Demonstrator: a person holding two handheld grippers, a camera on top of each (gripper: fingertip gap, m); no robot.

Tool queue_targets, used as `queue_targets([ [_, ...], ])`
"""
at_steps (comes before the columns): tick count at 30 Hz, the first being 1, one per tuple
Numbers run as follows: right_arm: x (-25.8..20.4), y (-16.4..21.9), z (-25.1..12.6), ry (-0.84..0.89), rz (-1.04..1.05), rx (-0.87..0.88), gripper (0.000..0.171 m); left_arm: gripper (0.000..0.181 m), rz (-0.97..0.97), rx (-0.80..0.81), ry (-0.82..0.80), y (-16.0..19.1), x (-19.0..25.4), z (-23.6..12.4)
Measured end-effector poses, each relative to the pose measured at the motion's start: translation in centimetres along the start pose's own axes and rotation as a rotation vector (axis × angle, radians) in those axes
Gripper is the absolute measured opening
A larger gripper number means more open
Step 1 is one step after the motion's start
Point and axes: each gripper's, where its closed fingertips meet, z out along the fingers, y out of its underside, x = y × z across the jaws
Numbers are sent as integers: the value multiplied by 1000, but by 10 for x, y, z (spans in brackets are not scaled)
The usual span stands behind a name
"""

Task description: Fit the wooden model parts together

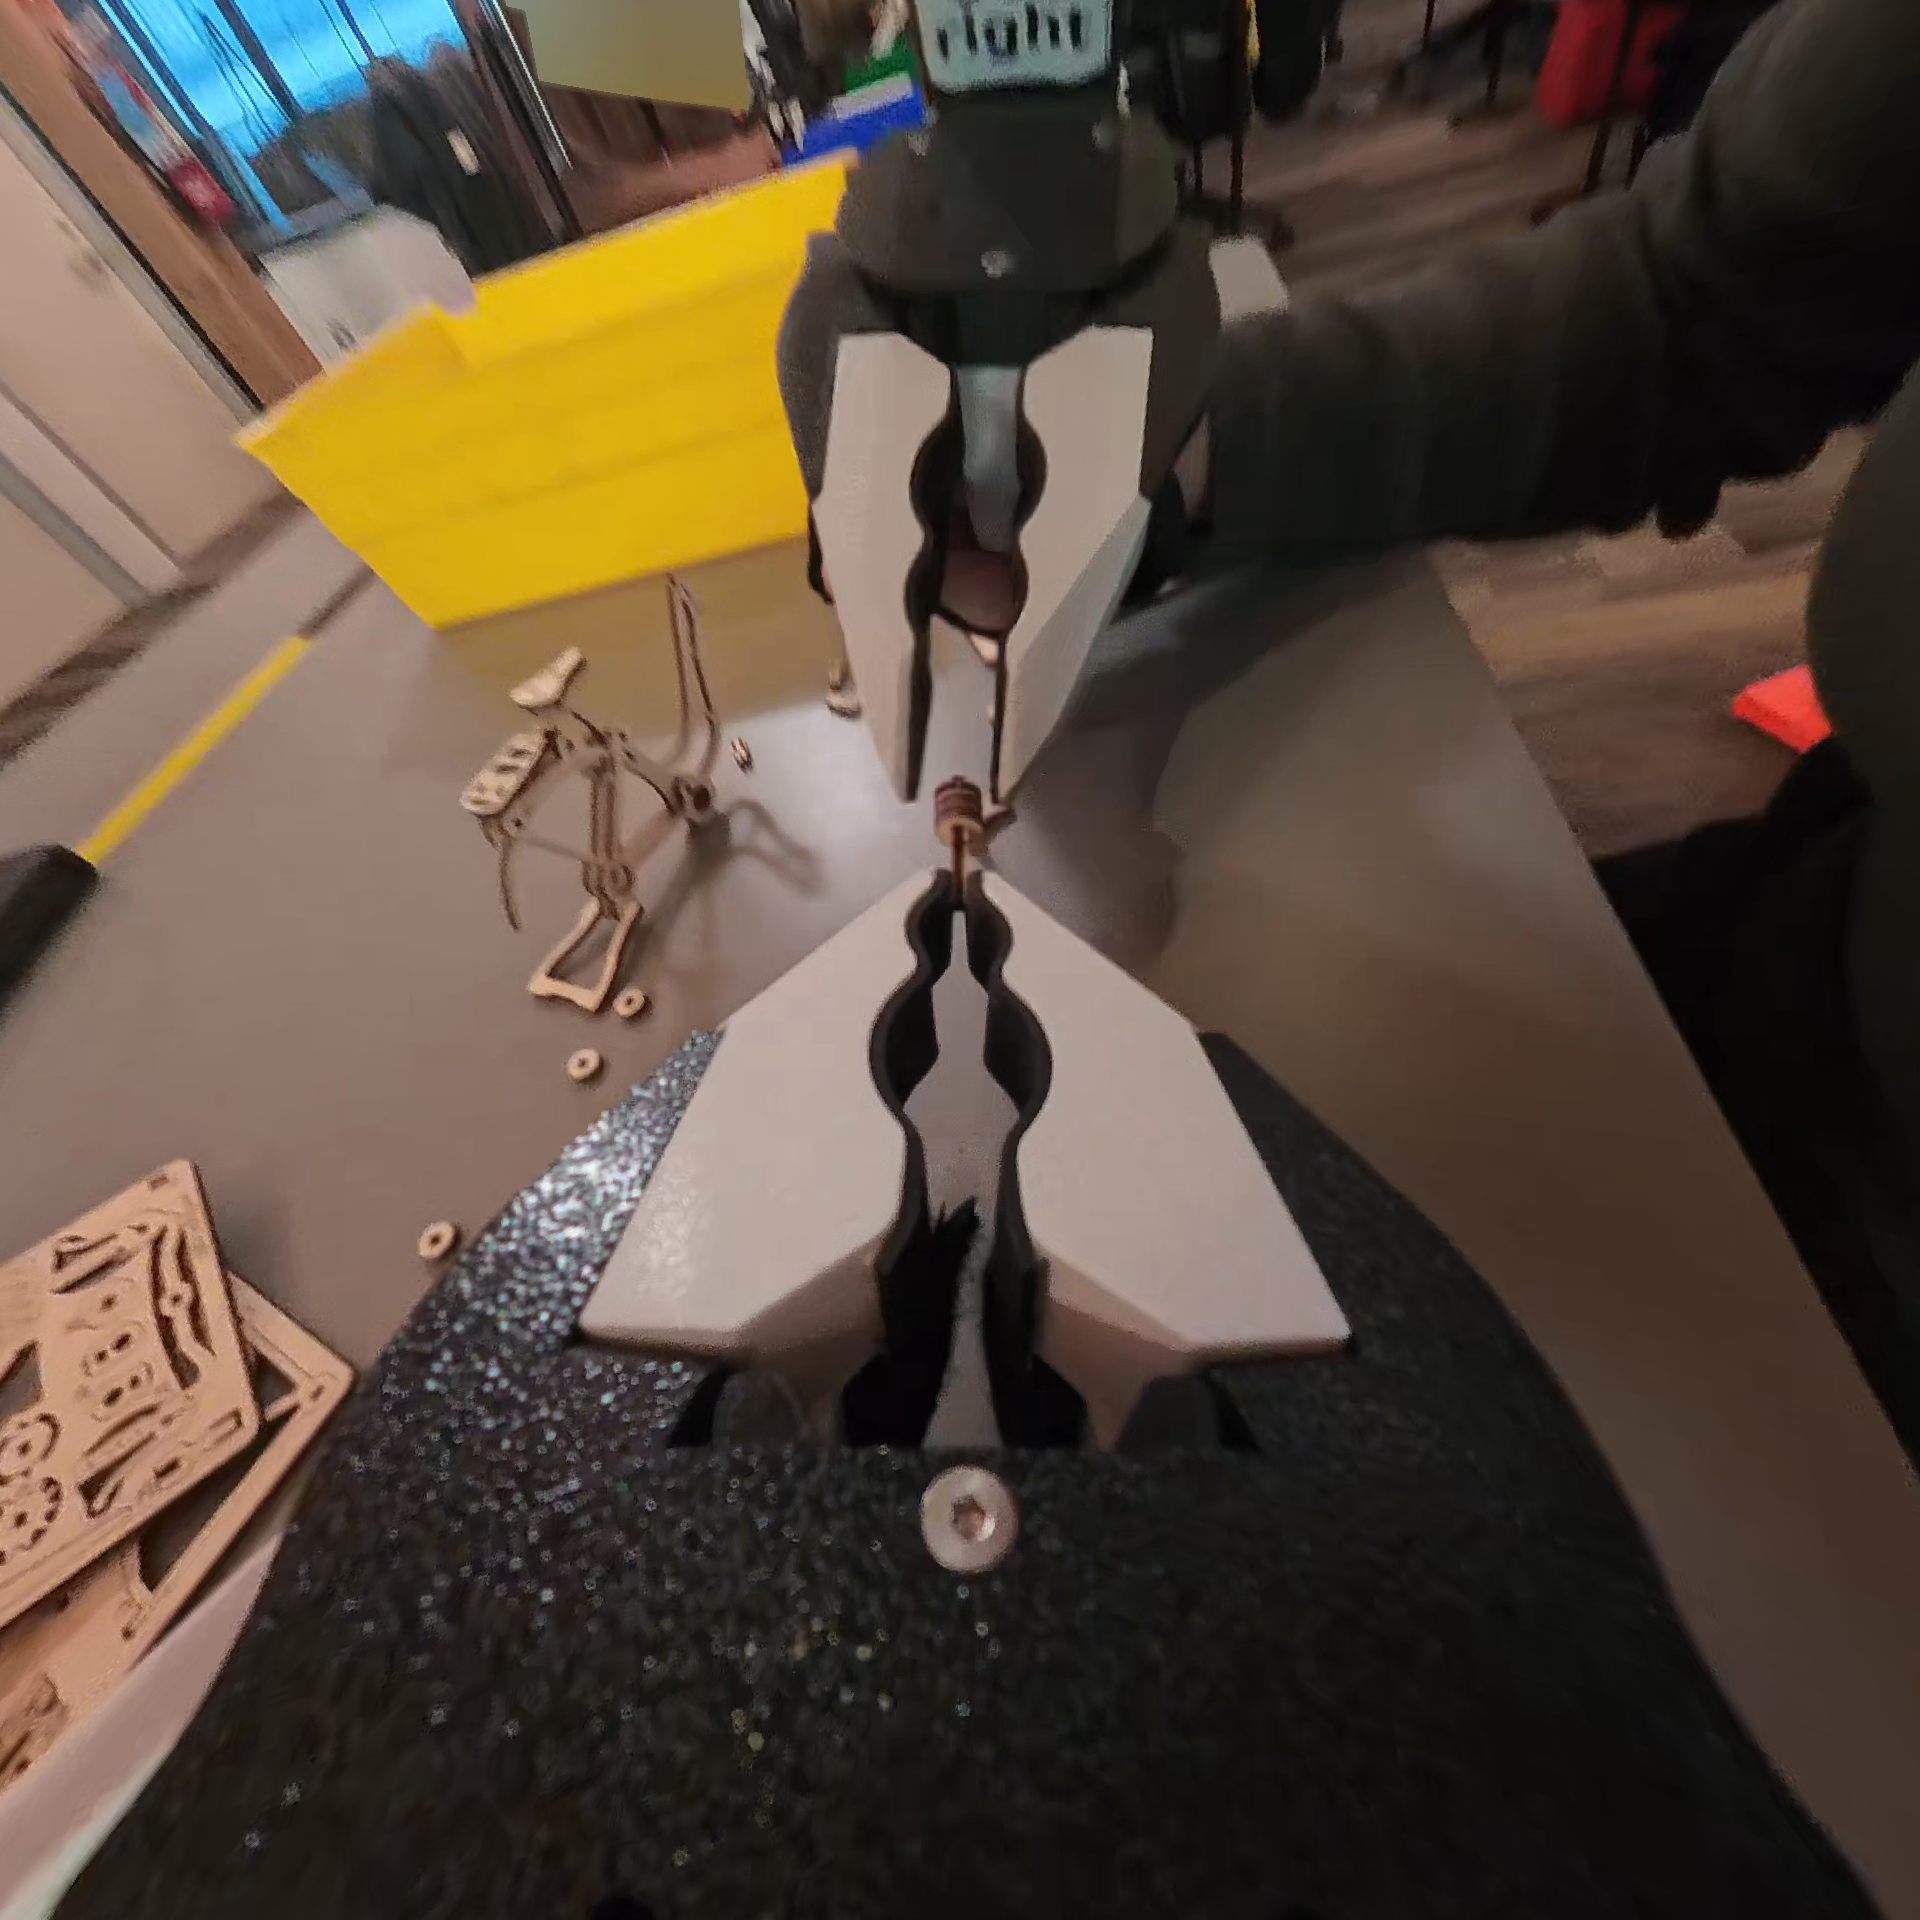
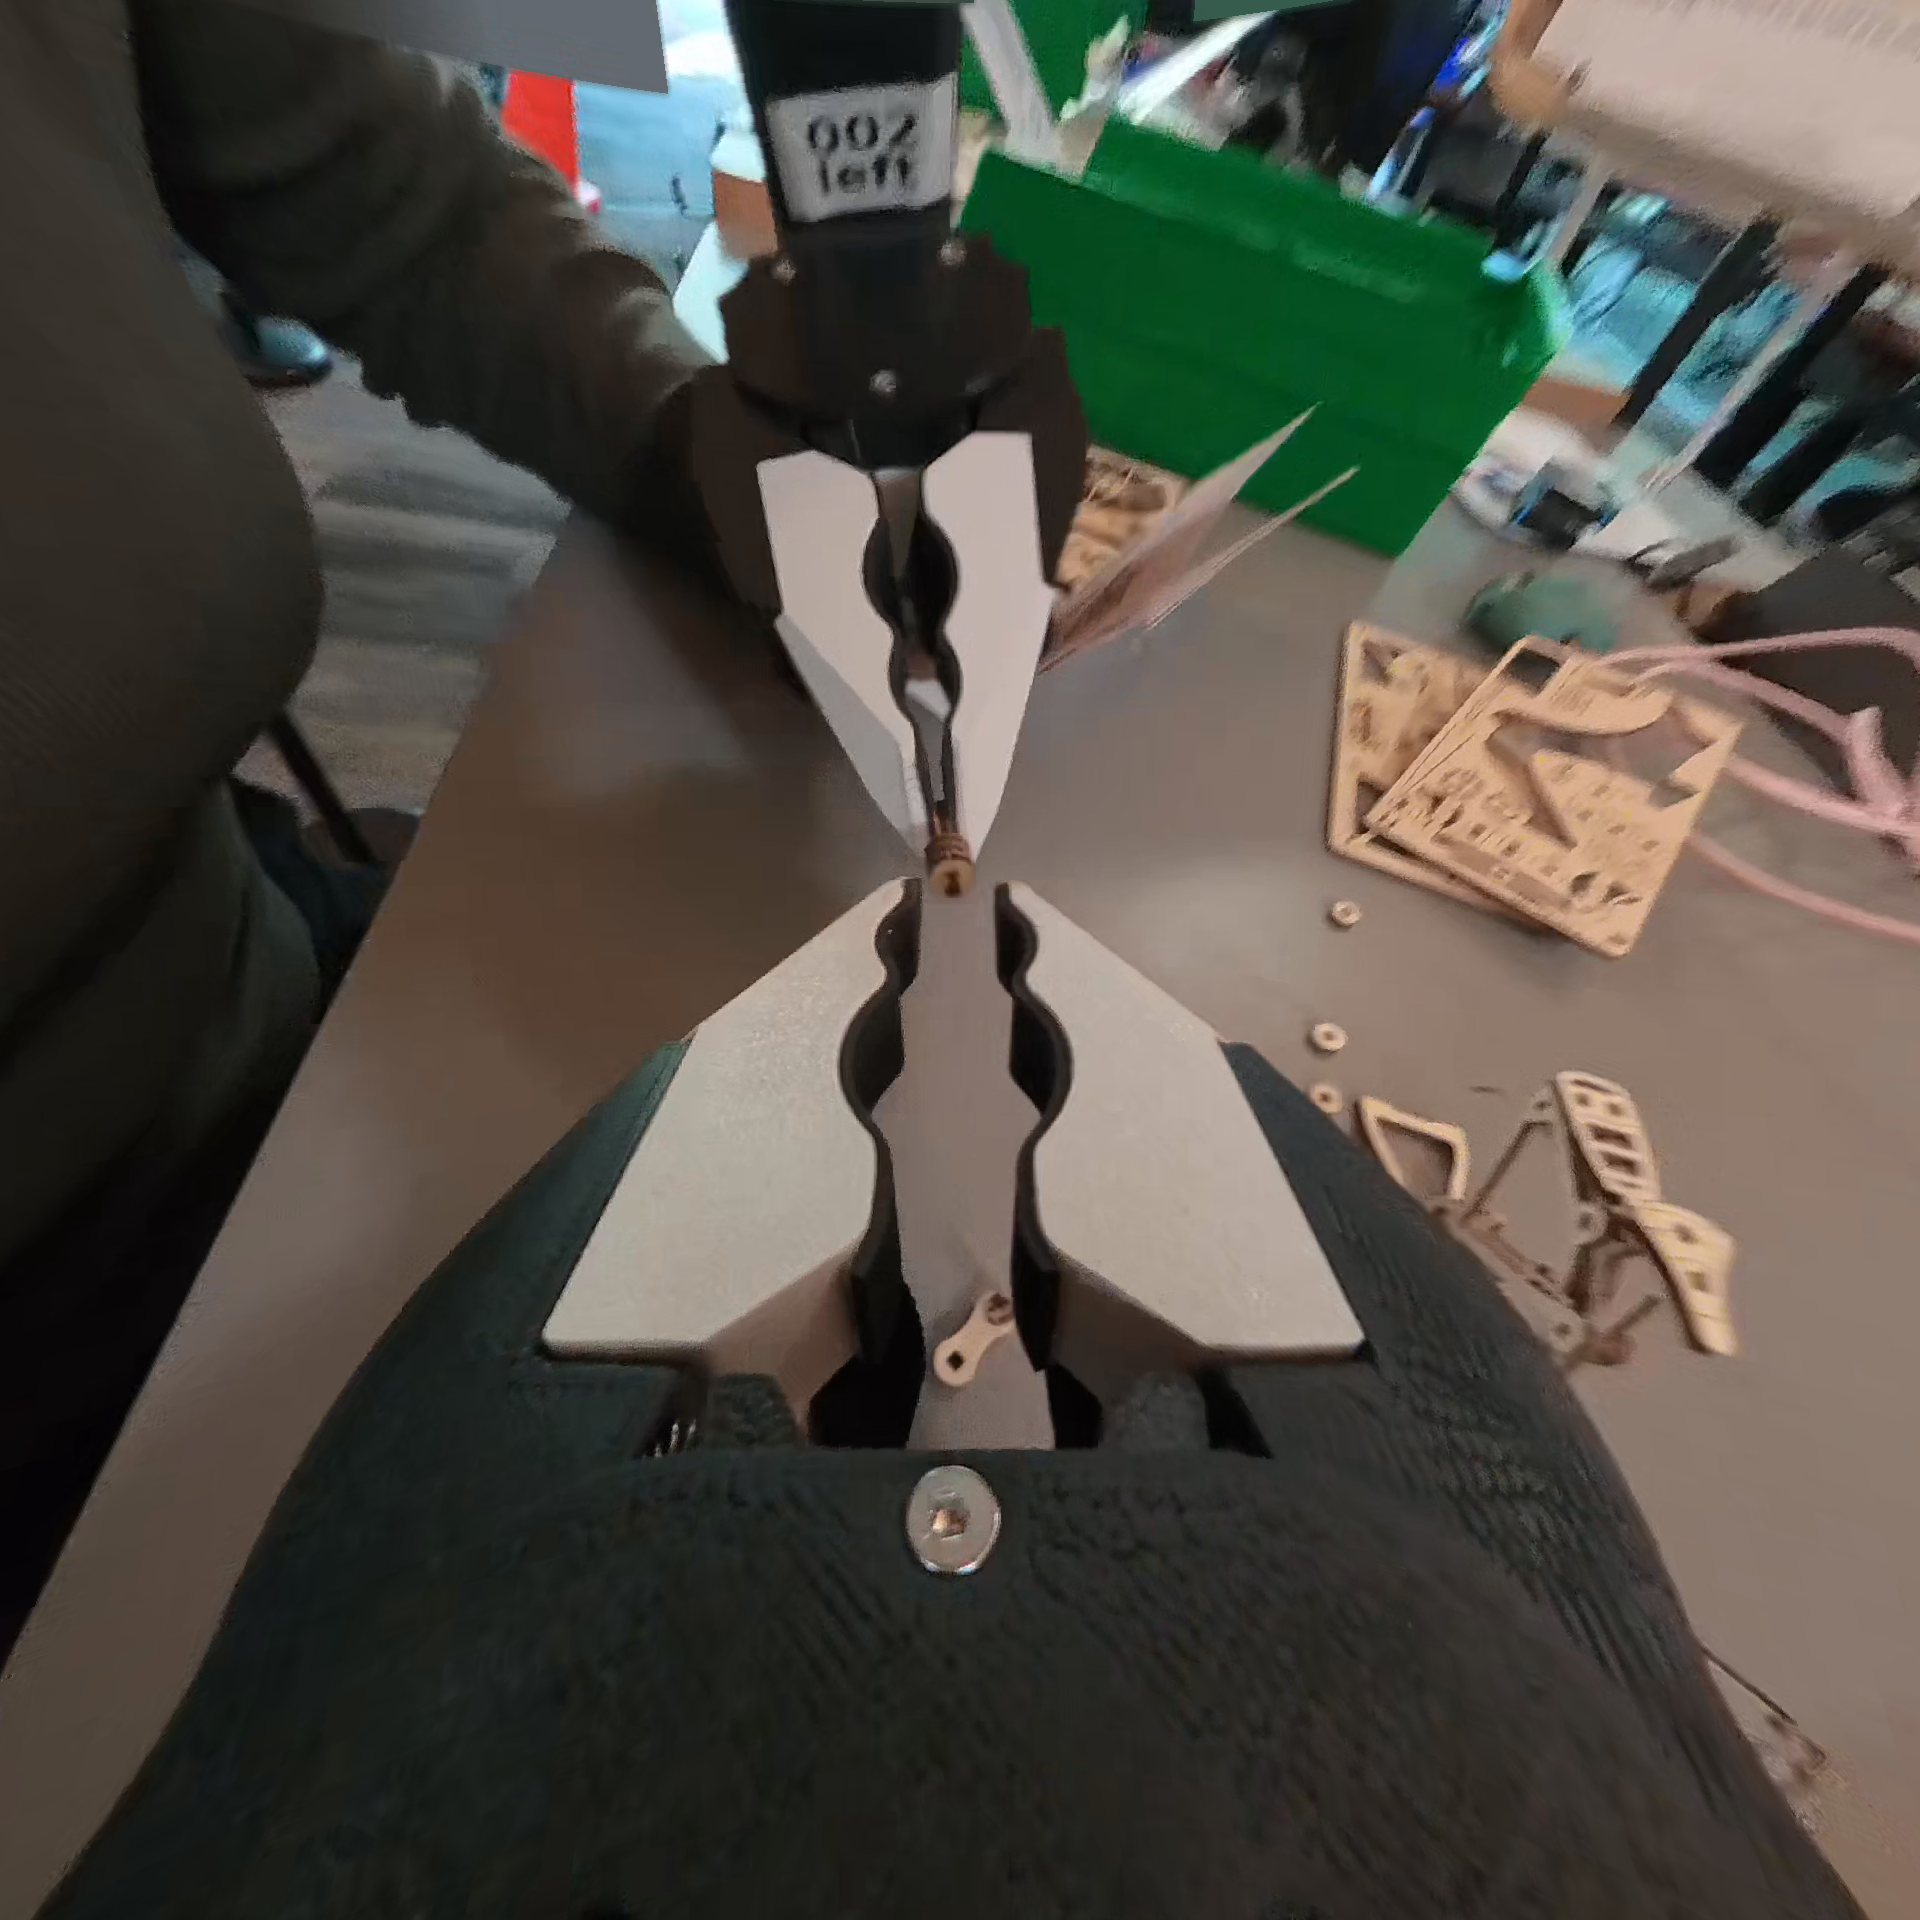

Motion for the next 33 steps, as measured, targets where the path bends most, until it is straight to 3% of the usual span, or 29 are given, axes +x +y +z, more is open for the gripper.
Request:
queue_targets([
  [3, 4, -13, -10, 48, -53, 69, 15, 0, 7, 80, -17, -13, -1, -6],
  [7, -4, -23, -14, 14, -73, 124, 5, 0, 4, 114, 2, -19, 3, -8],
  [22, -13, -15, -7, -35, -67, 87, 1, 0, 101, 40, 0, -11, 10, -3],
  [26, -8, -11, -9, -40, -35, 68, 21, 0, 227, -43, -85, -2, 5, 2],
  [33, -12, -4, -2, -32, -76, 28, 17, 0, 479, -105, -205, -3, 3, -1],
])
